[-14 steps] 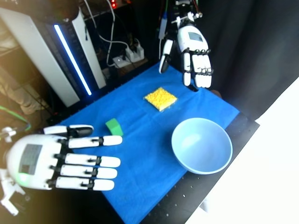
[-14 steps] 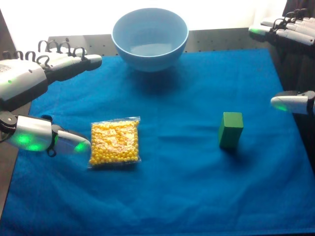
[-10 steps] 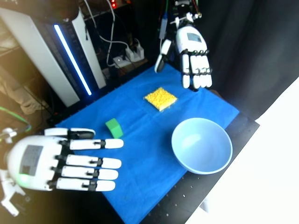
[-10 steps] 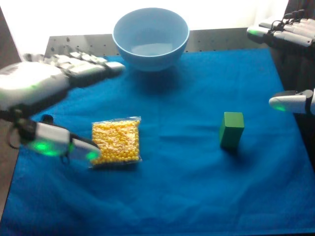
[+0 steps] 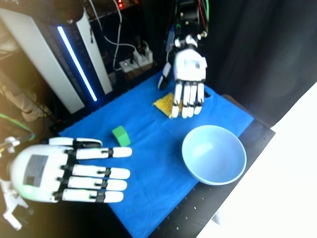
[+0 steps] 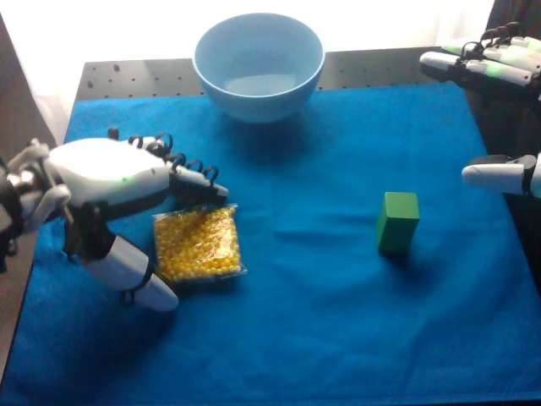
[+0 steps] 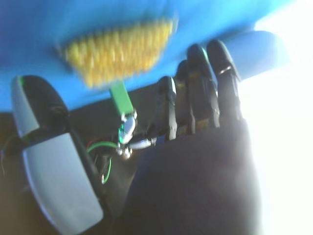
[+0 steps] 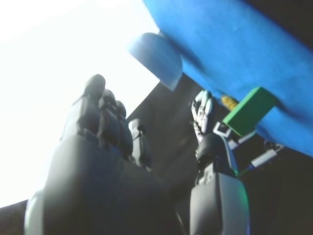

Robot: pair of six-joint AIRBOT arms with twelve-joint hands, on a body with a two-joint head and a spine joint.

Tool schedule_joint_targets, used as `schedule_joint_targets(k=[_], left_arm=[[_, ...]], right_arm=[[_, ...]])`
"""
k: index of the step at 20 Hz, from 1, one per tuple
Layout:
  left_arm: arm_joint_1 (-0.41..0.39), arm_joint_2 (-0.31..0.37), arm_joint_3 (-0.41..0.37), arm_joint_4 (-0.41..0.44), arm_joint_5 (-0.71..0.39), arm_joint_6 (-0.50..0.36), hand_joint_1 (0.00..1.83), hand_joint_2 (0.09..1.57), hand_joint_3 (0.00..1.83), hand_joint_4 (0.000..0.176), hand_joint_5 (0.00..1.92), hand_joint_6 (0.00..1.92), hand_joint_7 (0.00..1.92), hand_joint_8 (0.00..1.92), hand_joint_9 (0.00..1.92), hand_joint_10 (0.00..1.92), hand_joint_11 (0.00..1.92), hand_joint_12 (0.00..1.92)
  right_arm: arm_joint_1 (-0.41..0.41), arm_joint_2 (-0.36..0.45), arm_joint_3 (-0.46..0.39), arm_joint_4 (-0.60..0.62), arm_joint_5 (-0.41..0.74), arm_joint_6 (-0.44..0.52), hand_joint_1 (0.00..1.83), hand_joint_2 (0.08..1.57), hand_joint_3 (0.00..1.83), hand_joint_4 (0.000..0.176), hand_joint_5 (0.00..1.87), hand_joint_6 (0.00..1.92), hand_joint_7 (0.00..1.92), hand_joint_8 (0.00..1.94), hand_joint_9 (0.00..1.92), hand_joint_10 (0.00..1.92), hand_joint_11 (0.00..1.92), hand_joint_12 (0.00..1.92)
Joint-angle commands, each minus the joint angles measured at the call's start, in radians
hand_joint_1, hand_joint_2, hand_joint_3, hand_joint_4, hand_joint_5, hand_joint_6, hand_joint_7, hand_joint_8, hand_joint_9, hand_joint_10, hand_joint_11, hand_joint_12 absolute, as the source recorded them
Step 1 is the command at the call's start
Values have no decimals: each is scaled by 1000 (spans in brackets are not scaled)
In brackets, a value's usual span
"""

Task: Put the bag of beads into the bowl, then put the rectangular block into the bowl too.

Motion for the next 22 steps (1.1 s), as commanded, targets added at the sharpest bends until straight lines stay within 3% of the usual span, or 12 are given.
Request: schedule_joint_targets(k=[1, 3, 4, 5, 6, 7, 8, 11, 12, 16, 19, 22], left_arm=[[-9, -20, 13, -8, -36, 1, 873, 929, 0, 0, 818, 23, 833, 89, 762, 171, 219, 1253], [-12, -31, 25, -17, -37, 1, 882, 942, 0, 0, 869, 2, 898, 52, 686, 462, 250, 1281], [-13, -31, 26, -24, -47, 1, 1036, 1050, 0, 66, 1035, 652, 1024, 535, 725, 1109, 287, 1497], [-14, -28, 26, -33, -62, 1, 1095, 1054, 0, 29, 1098, 749, 989, 1245, 735, 1610, 321, 1796], [-17, -22, 26, -44, -83, 1, 1095, 1054, 0, 29, 1098, 749, 989, 1245, 735, 1610, 321, 1796], [-21, -15, 24, -51, -98, 0, 1132, 1052, 0, 0, 1119, 754, 973, 1537, 750, 1780, 392, 1894], [-33, 1, 16, -53, -117, 0, 1173, 1071, 2, 0, 1077, 813, 924, 1422, 693, 1806, 357, 1920], [-70, 57, -17, -52, -183, 1, 1168, 1072, 0, 0, 1080, 811, 910, 1502, 640, 1839, 306, 1921], [-100, 76, -22, -52, -222, 1, 1134, 1070, 1, 0, 1079, 831, 732, 1668, 503, 1917, 355, 1921], [-268, 101, -19, 53, -253, -1, 1267, 1109, 0, 0, 1035, 699, 974, 1251, 786, 1419, 636, 1732], [-392, 57, 44, 63, -247, 5, 1270, 1097, 0, 0, 1064, 628, 1000, 1219, 832, 1296, 648, 1651], [-457, -68, 186, -30, -189, 49, 1233, 1101, 1, 0, 1021, 813, 1003, 1091, 896, 991, 695, 1488]], right_arm=[[12, -3, 6, 37, 113, 4, 586, 1163, 6, 171, 93, 1, 101, 2, 127, 4, 0, 475], [12, -4, 6, 35, 112, 4, 582, 1164, 5, 172, 93, 0, 102, 2, 128, 4, 0, 474], [12, -4, 6, 35, 111, 4, 560, 1175, 8, 173, 93, 0, 107, 3, 130, 4, 0, 479], [12, -5, 6, 35, 110, 4, 524, 1198, 15, 166, 90, 0, 108, 2, 130, 3, 0, 484], [12, -5, 6, 35, 110, 4, 524, 1198, 15, 166, 90, 0, 108, 2, 130, 3, 0, 484], [12, -6, 6, 35, 110, 4, 510, 1216, 15, 152, 91, 0, 108, 1, 131, 3, 0, 497], [12, -7, 5, 35, 110, 4, 507, 1237, 7, 139, 93, 0, 97, 0, 119, 2, 0, 474], [11, -9, 5, 35, 108, 4, 475, 1237, 4, 142, 92, 0, 91, 0, 117, 1, 0, 478], [11, -9, 5, 36, 108, 4, 452, 1239, 4, 143, 87, 0, 92, 0, 127, 4, 0, 482], [11, -9, 5, 36, 108, 4, 467, 1224, 0, 149, 91, 0, 101, 5, 127, 2, 0, 470], [12, -15, 12, 36, 108, 4, 428, 1208, 0, 144, 82, 0, 119, 3, 142, 4, 0, 503], [12, -25, 19, 24, 108, 4, 479, 1224, 2, 124, 93, 2, 101, 0, 146, 1, 0, 529]])
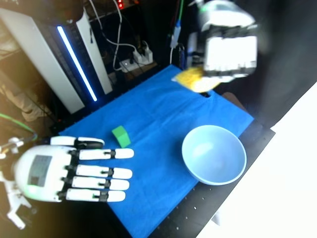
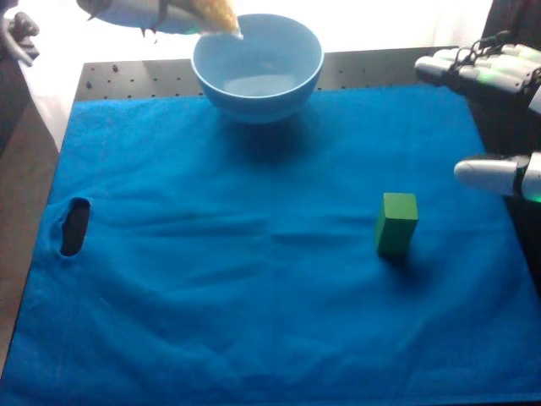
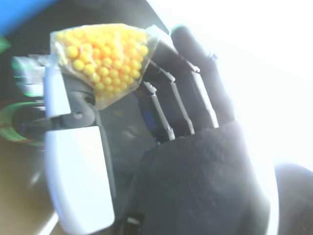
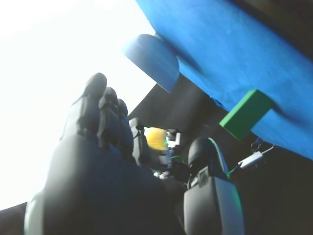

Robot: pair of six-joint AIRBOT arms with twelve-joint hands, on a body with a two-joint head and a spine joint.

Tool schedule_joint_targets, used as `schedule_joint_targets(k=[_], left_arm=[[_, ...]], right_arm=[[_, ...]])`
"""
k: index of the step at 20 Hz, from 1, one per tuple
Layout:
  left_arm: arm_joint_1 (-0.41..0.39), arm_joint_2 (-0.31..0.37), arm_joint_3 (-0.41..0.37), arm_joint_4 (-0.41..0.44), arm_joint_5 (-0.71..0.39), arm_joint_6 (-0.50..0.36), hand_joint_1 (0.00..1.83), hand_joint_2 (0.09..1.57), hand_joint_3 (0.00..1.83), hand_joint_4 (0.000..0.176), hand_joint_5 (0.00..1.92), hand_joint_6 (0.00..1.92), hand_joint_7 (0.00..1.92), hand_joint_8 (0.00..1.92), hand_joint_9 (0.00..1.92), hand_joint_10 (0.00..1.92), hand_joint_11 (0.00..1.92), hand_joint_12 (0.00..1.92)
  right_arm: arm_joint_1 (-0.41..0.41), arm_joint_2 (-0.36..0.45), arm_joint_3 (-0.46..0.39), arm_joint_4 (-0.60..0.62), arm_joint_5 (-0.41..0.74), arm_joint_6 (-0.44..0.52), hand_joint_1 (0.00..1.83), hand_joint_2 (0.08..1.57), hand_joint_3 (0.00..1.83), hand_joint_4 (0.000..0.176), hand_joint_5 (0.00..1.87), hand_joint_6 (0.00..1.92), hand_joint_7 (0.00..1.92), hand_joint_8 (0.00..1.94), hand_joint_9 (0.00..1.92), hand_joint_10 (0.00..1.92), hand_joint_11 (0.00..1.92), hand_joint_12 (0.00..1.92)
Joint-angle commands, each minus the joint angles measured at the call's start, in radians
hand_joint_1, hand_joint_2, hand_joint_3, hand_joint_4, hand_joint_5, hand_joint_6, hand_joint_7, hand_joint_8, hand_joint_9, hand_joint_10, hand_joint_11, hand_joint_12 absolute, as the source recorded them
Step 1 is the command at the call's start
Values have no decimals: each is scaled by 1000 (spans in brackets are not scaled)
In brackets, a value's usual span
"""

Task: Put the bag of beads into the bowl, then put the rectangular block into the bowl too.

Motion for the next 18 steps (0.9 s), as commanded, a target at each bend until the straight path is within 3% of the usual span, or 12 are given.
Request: schedule_joint_targets(k=[1, 3, 4, 6, 7, 8, 9, 10, 13, 16, 17, 18], left_arm=[[-27, -44, 35, -42, -40, 25, 1249, 1096, 1, 0, 1042, 724, 1014, 1129, 909, 1093, 729, 1597], [-42, -158, 158, -65, 47, 25, 1253, 1094, 0, 0, 1051, 697, 1020, 1132, 904, 1134, 731, 1634], [-44, -209, 212, -74, 82, 25, 1209, 1128, 1, 13, 967, 935, 942, 1129, 853, 925, 655, 1475], [-49, -285, 309, -82, 152, 25, 1200, 1160, 4, 0, 831, 1092, 945, 1166, 928, 676, 742, 1317], [-50, -305, 340, -82, 182, 25, 961, 1035, 0, 26, 589, 387, 684, 488, 702, 444, 356, 1177], [-49, -309, 350, -81, 192, 25, 896, 969, 0, 89, 472, 94, 579, 158, 559, 237, 70, 1088], [-44, -306, 349, -83, 193, 25, 867, 920, 0, 159, 228, 42, 334, 35, 341, 77, 13, 696], [-38, -292, 335, -87, 186, 25, 869, 906, 0, 173, 182, 17, 281, 7, 300, 30, 2, 539], [-16, -215, 249, -85, 140, 25, 868, 904, 1, 176, 4, 0, 48, 1, 75, 0, 0, 221], [6, -99, 119, -58, 66, 26, 836, 884, 0, 176, 0, 0, 4, 3, 47, 3, 0, 133], [17, -52, 68, -41, 43, 26, 784, 882, 0, 176, 0, 0, 0, 0, 43, 1, 0, 82], [35, 12, -2, -20, 10, 26, 773, 882, 0, 176, 0, 0, 0, 0, 42, 0, 0, 71]], right_arm=[[12, -4, 6, 40, 115, 2, 475, 1228, 1, 131, 101, 2, 116, 2, 158, 3, 0, 605], [12, -17, 21, 33, 116, 2, 474, 1229, 1, 133, 103, 2, 119, 3, 161, 4, 0, 621], [16, -25, 29, 21, 116, 2, 474, 1231, 1, 122, 113, 3, 116, 4, 158, 4, 0, 552], [33, -36, 36, -12, 116, 2, 515, 1250, 4, 120, 111, 1, 115, 1, 157, 2, 0, 583], [38, -39, 36, -24, 116, 2, 575, 1263, 4, 119, 125, 3, 130, 3, 164, 3, 0, 619], [40, -39, 36, -30, 117, 2, 611, 1270, 3, 112, 134, 3, 138, 2, 150, 3, 0, 566], [40, -39, 35, -36, 117, 2, 636, 1276, 3, 97, 147, 3, 141, 1, 124, 5, 0, 459], [40, -38, 33, -43, 119, 2, 643, 1277, 1, 94, 150, 2, 141, 1, 118, 4, 0, 421], [40, -34, 19, -47, 127, 2, 596, 1278, 1, 106, 118, 1, 129, 1, 59, 3, 0, 149], [40, -34, -12, -56, 141, 2, 523, 1276, 0, 104, 109, 0, 108, 0, 69, 2, 0, 179], [40, -30, -24, -58, 152, 2, 538, 1273, 0, 83, 99, 0, 112, 1, 63, 0, 0, 150], [40, -26, -39, -58, 176, 2, 542, 1272, 0, 79, 97, 0, 112, 1, 62, 0, 0, 144]])
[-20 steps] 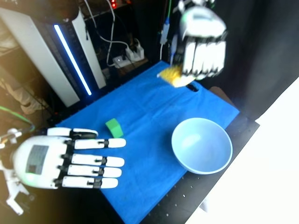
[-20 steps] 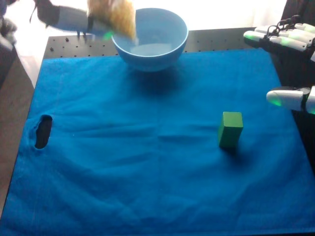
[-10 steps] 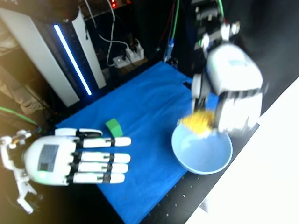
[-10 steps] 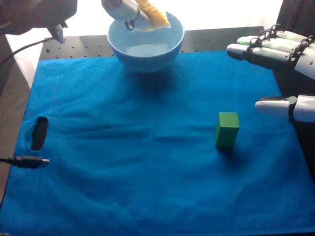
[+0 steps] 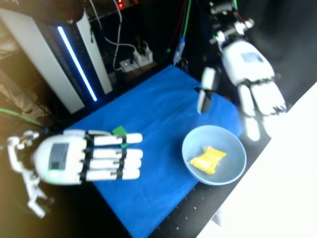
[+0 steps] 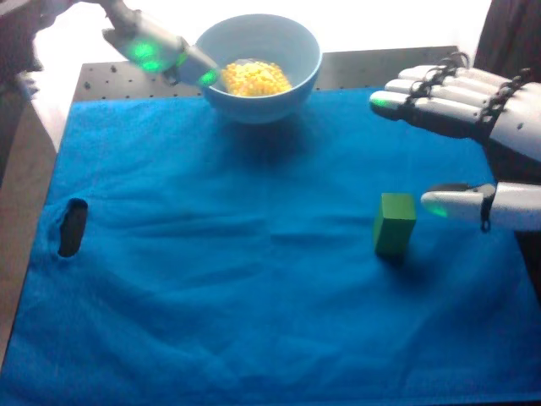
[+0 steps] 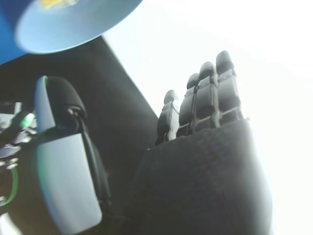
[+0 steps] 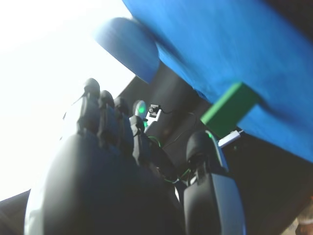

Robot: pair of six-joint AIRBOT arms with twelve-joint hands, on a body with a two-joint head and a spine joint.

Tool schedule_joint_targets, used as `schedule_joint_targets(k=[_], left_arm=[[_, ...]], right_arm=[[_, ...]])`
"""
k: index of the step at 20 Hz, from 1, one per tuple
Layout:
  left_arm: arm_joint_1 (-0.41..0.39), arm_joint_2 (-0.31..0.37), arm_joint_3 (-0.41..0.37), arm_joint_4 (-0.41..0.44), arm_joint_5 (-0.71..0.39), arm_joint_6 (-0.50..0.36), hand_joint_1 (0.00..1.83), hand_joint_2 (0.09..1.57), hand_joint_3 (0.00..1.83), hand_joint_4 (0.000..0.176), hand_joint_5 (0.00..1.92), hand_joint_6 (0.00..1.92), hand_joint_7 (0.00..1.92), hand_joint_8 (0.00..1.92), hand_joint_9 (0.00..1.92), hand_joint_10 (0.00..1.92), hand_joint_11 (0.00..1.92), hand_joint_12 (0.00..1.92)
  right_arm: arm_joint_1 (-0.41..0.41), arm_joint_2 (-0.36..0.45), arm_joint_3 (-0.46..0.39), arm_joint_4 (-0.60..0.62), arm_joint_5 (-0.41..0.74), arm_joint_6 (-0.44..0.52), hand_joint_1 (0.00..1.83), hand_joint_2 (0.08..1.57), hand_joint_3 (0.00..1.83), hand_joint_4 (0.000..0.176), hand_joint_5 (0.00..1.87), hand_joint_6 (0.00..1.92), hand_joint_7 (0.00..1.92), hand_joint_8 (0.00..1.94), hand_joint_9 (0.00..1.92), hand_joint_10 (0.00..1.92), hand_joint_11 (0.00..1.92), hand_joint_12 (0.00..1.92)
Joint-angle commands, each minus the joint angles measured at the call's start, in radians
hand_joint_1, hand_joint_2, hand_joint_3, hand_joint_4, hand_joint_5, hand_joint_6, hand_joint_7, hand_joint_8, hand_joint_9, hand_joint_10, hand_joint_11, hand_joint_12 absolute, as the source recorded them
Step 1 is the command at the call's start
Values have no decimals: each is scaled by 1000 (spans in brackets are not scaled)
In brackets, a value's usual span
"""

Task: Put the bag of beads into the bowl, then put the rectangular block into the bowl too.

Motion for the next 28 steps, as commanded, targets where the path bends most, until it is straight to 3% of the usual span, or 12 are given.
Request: schedule_joint_targets(k=[1, 3, 7, 10, 11, 14, 16, 19, 20, 23, 26, 28], left_arm=[[7, 35, -21, -6, -163, 2, 825, 881, 0, 176, 0, 0, 0, 0, 8, 0, 0, 13], [60, 126, -119, -8, -259, -6, 797, 856, 0, 176, 0, 0, 0, 0, 0, 0, 0, 0], [235, 264, -265, -48, -465, -64, 819, 842, 0, 176, 0, 0, 0, 0, 0, 0, 0, 0], [368, 306, -333, -86, -618, -111, 819, 844, 0, 176, 0, 0, 0, 0, 0, 0, 0, 0], [397, 310, -349, -91, -652, -117, 863, 853, 0, 176, 0, 0, 0, 0, 0, 0, 0, 0], [458, 311, -374, -115, -697, -121, 853, 824, 0, 126, 0, 0, 0, 0, 0, 0, 0, 0], [500, 310, -382, -136, -727, -139, 887, 826, 0, 124, 0, 0, 0, 0, 0, 0, 0, 0], [556, 306, -386, -195, -773, -141, 927, 839, 0, 118, 0, 0, 0, 0, 0, 0, 0, 0], [558, 304, -385, -200, -774, -141, 937, 837, 0, 111, 0, 0, 0, 0, 0, 0, 0, 0], [559, 299, -384, -207, -766, -141, 918, 832, 0, 173, 0, 0, 0, 0, 0, 0, 0, 0], [561, 293, -382, -210, -752, -141, 932, 832, 0, 176, 0, 0, 0, 0, 0, 0, 0, 0], [566, 290, -383, -212, -745, -145, 928, 851, 6, 176, 0, 0, 0, 0, 0, 0, 0, 0]], right_arm=[[15, 15, -8, 43, 154, 1, 535, 1255, 0, 96, 73, 0, 90, 0, 51, 0, 0, 142], [15, 50, -49, 33, 203, 1, 603, 1216, 0, 86, 65, 0, 75, 0, 36, 0, 0, 113], [15, 77, -86, 11, 237, 1, 667, 1144, 2, 1, 135, 1, 104, 2, 85, 0, 0, 463], [15, 61, -73, 0, 226, 1, 821, 1015, 0, 30, 115, 1, 40, 8, 31, 6, 0, 199], [15, 51, -66, -5, 211, 1, 889, 909, 0, 77, 120, 0, 83, 1, 64, 5, 0, 234], [17, 27, -47, -29, 161, 1, 945, 875, 2, 7, 90, 0, 64, 0, 77, 0, 2, 490], [35, 5, -32, -53, 122, 1, 941, 874, 0, 79, 129, 9, 72, 5, 46, 3, 0, 438], [69, -46, 17, -94, 66, 1, 930, 891, 2, 84, 216, 12, 138, 10, 106, 13, 0, 382], [75, -60, 28, -101, 60, 1, 903, 895, 1, 119, 233, 7, 160, 7, 128, 11, 0, 348], [88, -81, 40, -120, 33, 1, 808, 905, 0, 142, 295, 4, 218, 3, 203, 6, 0, 452], [92, -84, 42, -127, 25, 1, 789, 926, 0, 135, 447, 5, 418, 7, 380, 13, 0, 785], [92, -84, 45, -126, 22, 1, 787, 936, 0, 71, 598, 2, 677, 19, 630, 55, 52, 1174]])
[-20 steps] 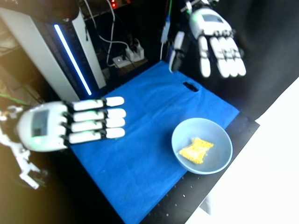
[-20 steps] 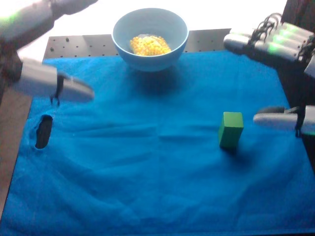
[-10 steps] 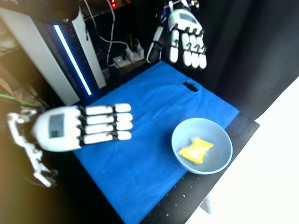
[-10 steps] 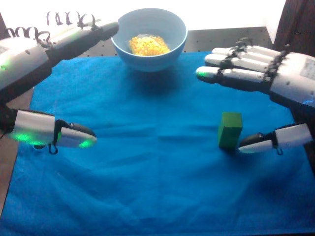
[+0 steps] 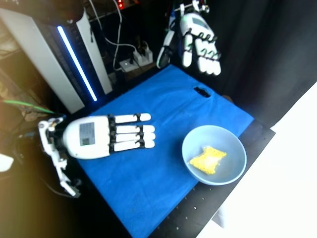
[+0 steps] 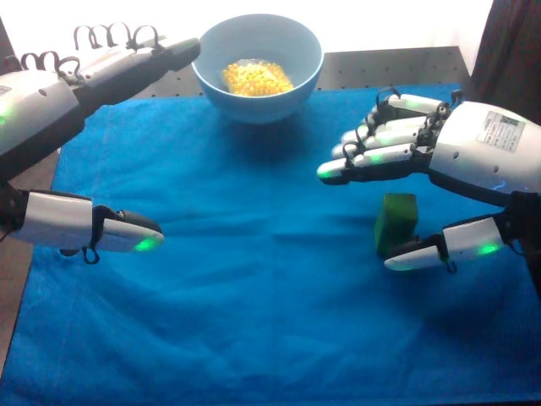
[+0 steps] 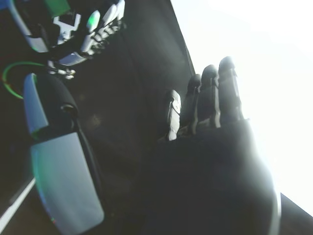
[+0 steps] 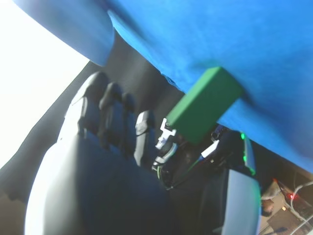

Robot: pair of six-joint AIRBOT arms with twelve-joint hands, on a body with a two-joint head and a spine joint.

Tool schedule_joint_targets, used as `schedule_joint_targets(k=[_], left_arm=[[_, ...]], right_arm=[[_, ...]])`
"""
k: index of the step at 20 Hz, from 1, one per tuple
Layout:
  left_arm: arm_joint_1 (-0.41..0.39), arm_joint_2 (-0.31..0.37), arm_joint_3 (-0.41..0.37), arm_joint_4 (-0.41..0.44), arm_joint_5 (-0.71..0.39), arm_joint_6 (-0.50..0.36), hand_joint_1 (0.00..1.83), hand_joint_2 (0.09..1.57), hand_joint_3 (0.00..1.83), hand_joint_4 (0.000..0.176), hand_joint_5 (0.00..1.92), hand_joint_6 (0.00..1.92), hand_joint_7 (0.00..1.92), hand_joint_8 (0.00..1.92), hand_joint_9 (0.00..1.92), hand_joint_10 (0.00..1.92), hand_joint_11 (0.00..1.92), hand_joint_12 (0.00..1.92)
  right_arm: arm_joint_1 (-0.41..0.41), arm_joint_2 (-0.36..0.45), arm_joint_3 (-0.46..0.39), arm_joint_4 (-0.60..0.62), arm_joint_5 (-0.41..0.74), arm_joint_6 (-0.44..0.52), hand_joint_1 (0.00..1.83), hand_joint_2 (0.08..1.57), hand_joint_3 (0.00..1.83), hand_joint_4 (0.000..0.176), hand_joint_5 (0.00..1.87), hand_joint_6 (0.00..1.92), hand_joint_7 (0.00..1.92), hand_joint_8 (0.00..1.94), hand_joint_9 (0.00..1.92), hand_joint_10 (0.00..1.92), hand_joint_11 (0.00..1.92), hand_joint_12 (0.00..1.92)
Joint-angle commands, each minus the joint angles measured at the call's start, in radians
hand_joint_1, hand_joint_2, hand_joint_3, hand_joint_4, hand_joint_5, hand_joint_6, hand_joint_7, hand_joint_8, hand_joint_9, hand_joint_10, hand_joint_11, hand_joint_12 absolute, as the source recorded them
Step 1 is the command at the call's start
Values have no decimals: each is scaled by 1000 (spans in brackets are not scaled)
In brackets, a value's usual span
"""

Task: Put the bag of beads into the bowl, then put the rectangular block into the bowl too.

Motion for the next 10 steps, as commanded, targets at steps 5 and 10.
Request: schedule_joint_targets(k=[5, 10], left_arm=[[10, -9, 3, -19, -111, -17, 969, 887, 16, 174, 0, 0, 0, 0, 0, 0, 0, 0], [18, -13, 3, -20, -112, -27, 954, 890, 14, 170, 0, 0, 0, 0, 0, 0, 0, 0]], right_arm=[[16, 1, 13, 55, 104, 1, 788, 942, 0, 0, 717, 6, 829, 16, 746, 299, 306, 1416], [16, 1, 14, 59, 101, 1, 831, 933, 1, 0, 783, 1, 967, 76, 594, 1230, 507, 1608]])
